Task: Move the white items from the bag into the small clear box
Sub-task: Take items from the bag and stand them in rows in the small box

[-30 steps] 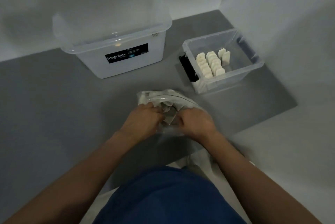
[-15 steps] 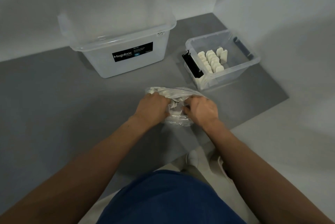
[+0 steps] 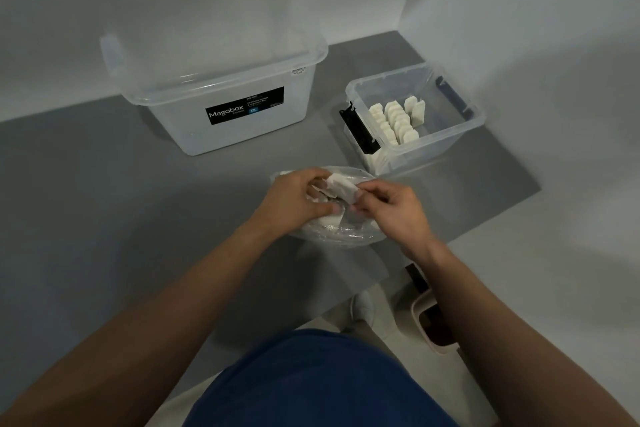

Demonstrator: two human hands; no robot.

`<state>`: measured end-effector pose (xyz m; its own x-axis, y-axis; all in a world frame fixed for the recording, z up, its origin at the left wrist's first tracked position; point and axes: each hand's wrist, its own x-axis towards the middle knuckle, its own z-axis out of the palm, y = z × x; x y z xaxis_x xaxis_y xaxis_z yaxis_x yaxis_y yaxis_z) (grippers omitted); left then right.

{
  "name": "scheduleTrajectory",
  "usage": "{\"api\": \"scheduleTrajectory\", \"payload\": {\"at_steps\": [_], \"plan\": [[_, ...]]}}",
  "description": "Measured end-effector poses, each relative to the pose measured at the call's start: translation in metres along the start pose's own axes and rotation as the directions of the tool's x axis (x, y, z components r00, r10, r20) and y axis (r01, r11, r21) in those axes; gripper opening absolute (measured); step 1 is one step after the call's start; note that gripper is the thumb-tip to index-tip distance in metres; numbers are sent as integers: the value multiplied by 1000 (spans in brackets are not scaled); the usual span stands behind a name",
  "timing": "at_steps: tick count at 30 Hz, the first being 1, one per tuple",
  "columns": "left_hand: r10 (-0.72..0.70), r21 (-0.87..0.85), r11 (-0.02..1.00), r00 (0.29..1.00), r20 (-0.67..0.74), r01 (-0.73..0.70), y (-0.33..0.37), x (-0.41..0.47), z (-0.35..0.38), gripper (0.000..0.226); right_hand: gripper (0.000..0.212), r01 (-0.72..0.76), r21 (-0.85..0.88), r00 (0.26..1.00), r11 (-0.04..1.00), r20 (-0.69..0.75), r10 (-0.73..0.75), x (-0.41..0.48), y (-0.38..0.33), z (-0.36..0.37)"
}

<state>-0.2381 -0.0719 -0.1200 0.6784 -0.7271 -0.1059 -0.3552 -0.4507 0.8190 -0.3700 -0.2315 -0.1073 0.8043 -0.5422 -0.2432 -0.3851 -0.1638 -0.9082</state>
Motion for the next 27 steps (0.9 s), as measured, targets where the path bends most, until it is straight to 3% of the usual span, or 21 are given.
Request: {"api": "scheduleTrajectory", "payload": {"at_steps": [2,4,8,9,11,13,14,16,18,24,27], "plan": [[-69,-278,958,998,9,68,6,0,-1,43,11,-82,268,996,960,42,73,1,-2,1],[-89,-457,886,996,3,80,11,0,-4,25,12,-117,372,992,921,91,90,1,-1,2],[-74,-418,908,994,-79,34,9,3,-7,16,12,-133,362,987,922,133,90,5,2,7],[-69,-372,928,993,-98,28,8,5,-8,14,12,-119,293,989,949,121,86,7,5,8],[-48,-270,963,987,-154,4,6,7,-10,12,15,31,-105,998,994,63,-25,14,14,6],[-6,-170,985,980,-197,-29,5,8,-14,11,19,234,-527,972,817,155,-179,18,19,7],[20,-112,993,979,-201,-44,6,8,-16,12,19,305,-611,951,730,234,-202,19,21,10],[64,6,998,981,-186,-64,7,7,-18,12,15,362,-668,925,650,347,-157,23,27,19],[80,71,995,982,-171,-68,8,6,-19,12,16,325,-724,935,609,341,-94,25,28,28],[84,71,995,984,-156,-74,6,6,-20,12,36,311,-780,939,543,340,-51,25,19,38],[90,79,994,985,-150,-79,5,6,-20,13,32,325,-798,937,508,345,-56,23,15,38]]}}
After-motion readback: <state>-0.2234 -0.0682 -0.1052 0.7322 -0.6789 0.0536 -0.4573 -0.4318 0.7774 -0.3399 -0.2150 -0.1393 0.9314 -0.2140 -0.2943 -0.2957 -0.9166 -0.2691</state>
